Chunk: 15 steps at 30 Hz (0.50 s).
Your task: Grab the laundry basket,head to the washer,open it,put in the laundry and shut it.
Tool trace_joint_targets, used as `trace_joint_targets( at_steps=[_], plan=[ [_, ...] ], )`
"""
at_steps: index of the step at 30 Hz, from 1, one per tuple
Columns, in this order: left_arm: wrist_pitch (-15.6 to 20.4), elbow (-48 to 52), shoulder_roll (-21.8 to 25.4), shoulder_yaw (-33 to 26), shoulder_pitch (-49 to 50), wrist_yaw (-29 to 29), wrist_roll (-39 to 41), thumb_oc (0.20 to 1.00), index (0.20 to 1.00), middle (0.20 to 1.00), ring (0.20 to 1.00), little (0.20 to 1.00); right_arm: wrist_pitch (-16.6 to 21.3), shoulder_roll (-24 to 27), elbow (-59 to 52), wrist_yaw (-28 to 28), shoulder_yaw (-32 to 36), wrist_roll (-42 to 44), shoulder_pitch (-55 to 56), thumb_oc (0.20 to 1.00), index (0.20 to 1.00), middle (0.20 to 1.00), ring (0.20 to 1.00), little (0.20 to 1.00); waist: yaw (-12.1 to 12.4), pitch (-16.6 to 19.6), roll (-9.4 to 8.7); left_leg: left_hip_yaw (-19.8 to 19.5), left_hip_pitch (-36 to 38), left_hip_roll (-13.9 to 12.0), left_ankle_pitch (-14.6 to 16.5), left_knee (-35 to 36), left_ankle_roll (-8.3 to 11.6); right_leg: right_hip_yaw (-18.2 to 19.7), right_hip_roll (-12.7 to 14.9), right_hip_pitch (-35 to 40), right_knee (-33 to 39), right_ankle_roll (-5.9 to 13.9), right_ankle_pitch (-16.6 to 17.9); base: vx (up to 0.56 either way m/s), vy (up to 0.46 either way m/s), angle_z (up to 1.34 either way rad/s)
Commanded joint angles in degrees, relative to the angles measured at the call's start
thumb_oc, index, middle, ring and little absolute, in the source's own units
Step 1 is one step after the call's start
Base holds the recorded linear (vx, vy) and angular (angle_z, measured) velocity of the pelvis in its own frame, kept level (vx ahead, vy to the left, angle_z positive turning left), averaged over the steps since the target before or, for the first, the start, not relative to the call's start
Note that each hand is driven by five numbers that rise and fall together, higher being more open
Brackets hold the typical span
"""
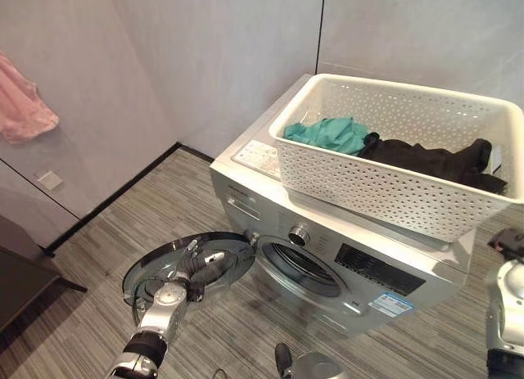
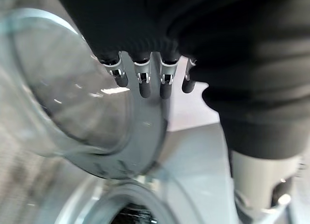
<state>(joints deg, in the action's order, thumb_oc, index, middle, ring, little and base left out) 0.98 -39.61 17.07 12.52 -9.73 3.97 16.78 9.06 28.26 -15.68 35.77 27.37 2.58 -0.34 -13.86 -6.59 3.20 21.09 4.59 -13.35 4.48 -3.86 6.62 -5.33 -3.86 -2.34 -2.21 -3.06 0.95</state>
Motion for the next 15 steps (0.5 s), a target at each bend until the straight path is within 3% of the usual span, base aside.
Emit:
trace_joint_targets(
  at_steps=[1,5,8,11,15],
  plan=[
    [1.75,-0.51,2.82,-1.52,-1.45,0.23,-2.06,1.000,1.000,1.000,1.000,1.000,3.35,3.54,-4.65,2.02,4.25,-4.71,-5.40,1.000,1.000,1.000,1.000,1.000,1.73,0.99,-2.75,0.00,2.44,2.06,4.10,-3.10,-3.39,1.83,10.63,0.74,0.44,9.23,-1.36,0.04,0.102,0.10],
    [1.84,-0.89,3.53,-2.41,0.60,-0.90,-1.65,1.000,1.000,1.000,1.000,1.000,3.02,10.54,-4.80,1.04,4.40,-3.90,-9.95,1.000,1.000,1.000,1.000,1.000,3.07,1.61,-3.28,0.18,4.21,3.17,4.88,-1.53,-3.79,2.37,11.11,0.38,0.95,10.05,-0.18,-0.01,0.076,0.02],
    [2.10,-0.40,4.72,-2.79,2.14,-2.47,-1.96,1.000,1.000,1.000,1.000,1.000,0.85,19.38,-0.72,-1.10,3.40,-3.77,-12.56,1.000,1.000,1.000,1.000,1.000,4.09,2.03,-4.16,1.05,5.41,3.98,5.53,-0.58,-4.27,2.90,11.46,-0.38,1.33,11.08,1.27,-0.03,0.079,-0.02],
    [2.14,-0.77,5.14,-3.10,2.28,-3.01,-1.84,1.000,1.000,1.000,1.000,1.000,-0.71,22.36,0.83,-2.35,2.96,-4.97,-13.18,1.000,1.000,1.000,1.000,1.000,4.32,2.14,-4.66,1.22,5.83,4.29,5.78,-0.27,-4.56,3.23,11.56,-0.81,1.15,11.40,1.60,-0.04,0.072,-0.16],
    [2.04,-1.51,5.09,-3.29,1.99,-3.11,-1.96,1.000,1.000,1.000,1.000,1.000,-1.42,22.44,1.06,-3.58,4.03,-5.05,-12.02,1.000,1.000,1.000,1.000,1.000,4.34,2.12,-5.06,1.00,6.37,4.79,6.20,0.15,-5.03,3.10,12.08,-1.41,-0.37,11.76,1.33,-0.03,0.049,-0.05]
  ],
)
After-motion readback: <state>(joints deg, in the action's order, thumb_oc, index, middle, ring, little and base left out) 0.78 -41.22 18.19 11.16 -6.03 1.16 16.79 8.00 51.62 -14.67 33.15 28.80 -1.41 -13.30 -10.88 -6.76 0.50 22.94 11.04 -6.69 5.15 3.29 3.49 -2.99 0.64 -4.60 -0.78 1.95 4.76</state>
